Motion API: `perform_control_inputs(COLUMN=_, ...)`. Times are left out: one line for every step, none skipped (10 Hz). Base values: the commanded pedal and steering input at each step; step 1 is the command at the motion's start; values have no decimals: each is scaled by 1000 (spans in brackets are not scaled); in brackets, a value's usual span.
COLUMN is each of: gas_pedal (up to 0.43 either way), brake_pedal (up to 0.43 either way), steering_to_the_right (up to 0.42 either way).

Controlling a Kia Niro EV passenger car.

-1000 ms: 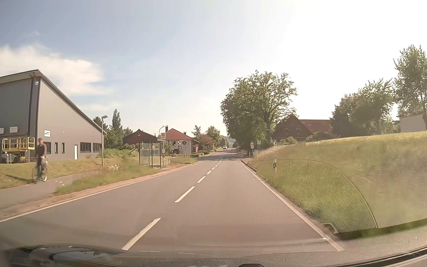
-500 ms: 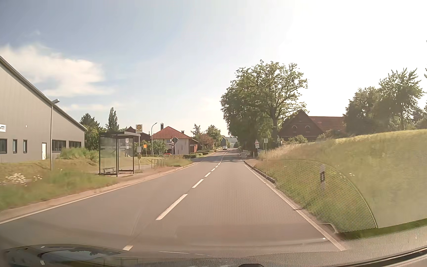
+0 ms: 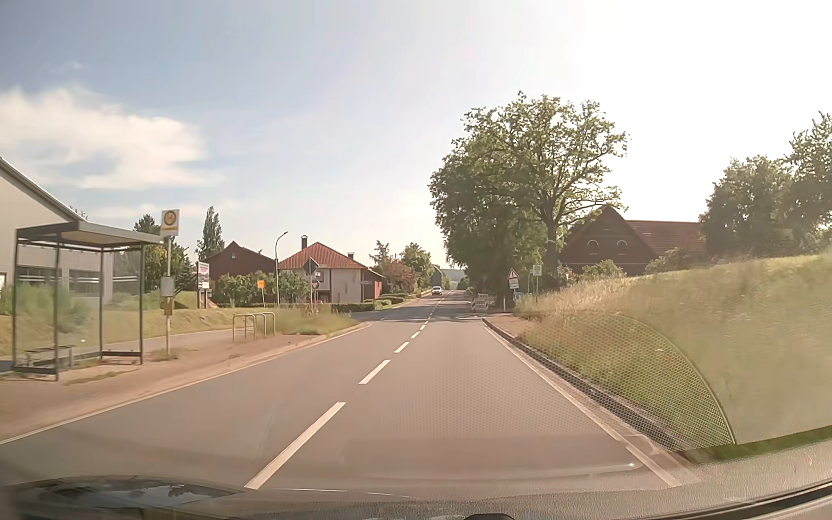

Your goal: Follow the waypoints while adhering to traffic rules and regulations

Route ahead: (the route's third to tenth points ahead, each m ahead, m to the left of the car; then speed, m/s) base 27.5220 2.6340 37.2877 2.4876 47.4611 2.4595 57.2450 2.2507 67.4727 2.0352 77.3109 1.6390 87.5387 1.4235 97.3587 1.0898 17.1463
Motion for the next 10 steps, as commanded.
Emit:
perform_control_inputs(gas_pedal=150, brake_pedal=0, steering_to_the_right=-2)
perform_control_inputs(gas_pedal=150, brake_pedal=0, steering_to_the_right=-2)
perform_control_inputs(gas_pedal=150, brake_pedal=0, steering_to_the_right=-2)
perform_control_inputs(gas_pedal=150, brake_pedal=0, steering_to_the_right=-2)
perform_control_inputs(gas_pedal=157, brake_pedal=0, steering_to_the_right=-2)
perform_control_inputs(gas_pedal=157, brake_pedal=0, steering_to_the_right=-2)
perform_control_inputs(gas_pedal=169, brake_pedal=0, steering_to_the_right=-2)
perform_control_inputs(gas_pedal=169, brake_pedal=0, steering_to_the_right=0)
perform_control_inputs(gas_pedal=169, brake_pedal=0, steering_to_the_right=3)
perform_control_inputs(gas_pedal=169, brake_pedal=0, steering_to_the_right=2)
